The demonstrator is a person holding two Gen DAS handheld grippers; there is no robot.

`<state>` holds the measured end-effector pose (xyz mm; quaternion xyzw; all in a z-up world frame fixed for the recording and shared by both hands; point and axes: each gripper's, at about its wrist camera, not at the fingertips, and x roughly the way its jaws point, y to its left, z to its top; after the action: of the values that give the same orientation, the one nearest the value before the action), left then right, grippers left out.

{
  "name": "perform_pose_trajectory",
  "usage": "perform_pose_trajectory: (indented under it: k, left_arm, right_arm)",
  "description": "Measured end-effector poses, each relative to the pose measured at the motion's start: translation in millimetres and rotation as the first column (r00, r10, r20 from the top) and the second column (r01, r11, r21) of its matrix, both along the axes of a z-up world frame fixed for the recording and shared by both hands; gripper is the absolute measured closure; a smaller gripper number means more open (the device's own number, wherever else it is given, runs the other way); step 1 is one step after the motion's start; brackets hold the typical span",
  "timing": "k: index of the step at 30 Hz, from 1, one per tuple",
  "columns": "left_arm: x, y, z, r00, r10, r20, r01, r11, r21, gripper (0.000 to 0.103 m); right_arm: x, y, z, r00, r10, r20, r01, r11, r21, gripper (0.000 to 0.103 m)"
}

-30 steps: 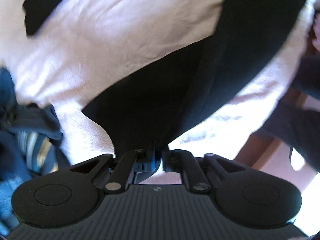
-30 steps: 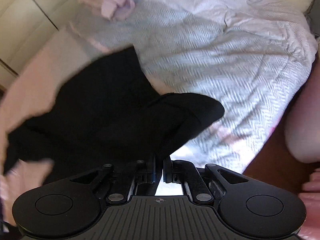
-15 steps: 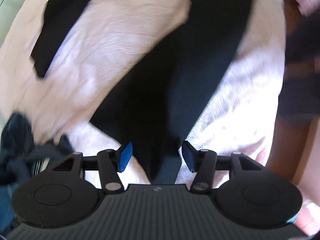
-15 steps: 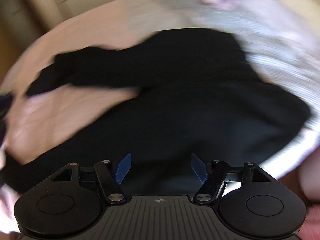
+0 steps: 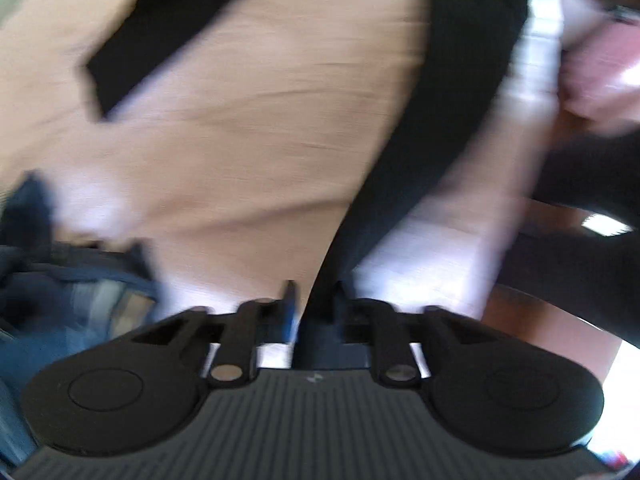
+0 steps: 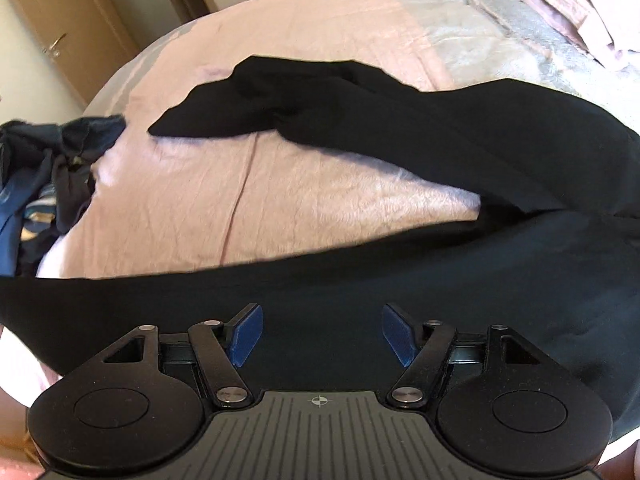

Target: Fold clothes

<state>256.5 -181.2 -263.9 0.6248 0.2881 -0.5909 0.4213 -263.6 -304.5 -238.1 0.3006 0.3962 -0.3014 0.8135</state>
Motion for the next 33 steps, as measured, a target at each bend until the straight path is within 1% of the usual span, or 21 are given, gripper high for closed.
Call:
perform_pose_trajectory:
  k: [2,3,5,7,9,10,12,14,15,16,17,18,19,20,21,22,24,26,29,31,33]
  left_arm:
    - [9,-20,-31,0.990,0.044,0.138,-0.034,0.997,-0.076,0.072]
    - [11,-24,-42,0.981,0.055,0.188,-0.035,0.994,-0.106,0.073]
    - [8,-21,-54,0.968,0.051,0.245,-0.012,0.988,-0.156,0.071]
    - [-5,3,-53,0.968,-0.003,0.250,0.052,0.981,-0.188,0.064]
    - [-24,38,-49,0.965,-0.095,0.242,0.147,0.967,-0.206,0.054]
    - [-36,57,-49,0.962,-0.148,0.230,0.197,0.958,-0.208,0.051]
    - [-63,92,-59,0.951,-0.244,0.190,0.278,0.944,-0.181,0.048]
    - [-91,118,-83,0.921,-0.331,0.206,0.364,0.920,-0.148,0.047]
    - [-102,126,-100,0.898,-0.367,0.244,0.406,0.904,-0.133,0.047]
    - [-110,130,-118,0.868,-0.395,0.300,0.445,0.888,-0.117,0.049]
    - [-114,131,-133,0.848,-0.402,0.346,0.460,0.882,-0.103,0.052]
    - [-114,128,-144,0.838,-0.389,0.382,0.453,0.887,-0.092,0.066]
    - [-114,125,-156,0.827,-0.376,0.418,0.447,0.891,-0.082,0.093]
    - [-112,121,-159,0.834,-0.350,0.426,0.422,0.902,-0.086,0.100]
    - [-107,118,-150,0.860,-0.309,0.405,0.382,0.917,-0.112,0.100]
    - [-102,119,-137,0.880,-0.277,0.386,0.354,0.925,-0.141,0.101]
    - [-90,126,-104,0.906,-0.234,0.353,0.314,0.931,-0.188,0.101]
    - [-78,138,-71,0.929,-0.217,0.299,0.282,0.940,-0.194,0.101]
    - [-72,160,-48,0.948,-0.244,0.202,0.271,0.955,-0.119,0.100]
    - [-75,165,-58,0.957,-0.258,0.136,0.265,0.963,-0.038,0.100]
    - [-81,170,-72,0.954,-0.285,0.094,0.282,0.959,0.043,0.100]
  right_arm:
    - [-1,2,2,1.000,-0.006,0.000,0.006,1.000,-0.010,0.034]
    - [-2,3,6,1.000,-0.001,-0.006,0.001,1.000,-0.015,0.034]
    - [-7,8,7,0.999,0.017,-0.039,-0.018,0.999,-0.031,0.033]
    - [-12,14,5,0.997,0.035,-0.068,-0.037,0.999,-0.027,0.033]
    - [-19,19,1,0.995,0.052,-0.090,-0.053,0.999,-0.012,0.033]
    - [-22,22,-1,0.993,0.060,-0.101,-0.060,0.998,-0.004,0.033]
    - [-25,23,-6,0.992,0.054,-0.114,-0.053,0.999,0.009,0.033]
    - [-28,24,-10,0.991,0.045,-0.124,-0.043,0.999,0.021,0.034]
    - [-29,24,-12,0.991,0.041,-0.130,-0.038,0.999,0.028,0.033]
    - [-30,25,-14,0.990,0.037,-0.135,-0.033,0.999,0.034,0.033]
    - [-31,25,-16,0.989,0.033,-0.141,-0.027,0.999,0.040,0.033]
    - [-32,26,-18,0.989,0.029,-0.147,-0.022,0.999,0.046,0.033]
    - [-34,26,-20,0.988,0.025,-0.152,-0.017,0.999,0.052,0.034]
    - [-35,27,-22,0.987,0.021,-0.158,-0.012,0.998,0.058,0.033]
    - [-38,26,-21,0.985,0.019,-0.169,-0.011,0.999,0.047,0.033]
    - [-43,26,-19,0.983,0.018,-0.181,-0.013,0.999,0.031,0.034]
    - [-51,25,-16,0.978,0.015,-0.207,-0.016,1.000,-0.001,0.034]
    - [-61,24,-12,0.974,0.000,-0.228,-0.006,1.000,-0.025,0.034]
    - [-77,24,-10,0.970,-0.046,-0.240,0.040,0.999,-0.031,0.034]
    - [-82,26,-13,0.967,-0.061,-0.248,0.056,0.998,-0.028,0.033]
    - [-84,28,-17,0.965,-0.066,-0.253,0.063,0.998,-0.020,0.033]
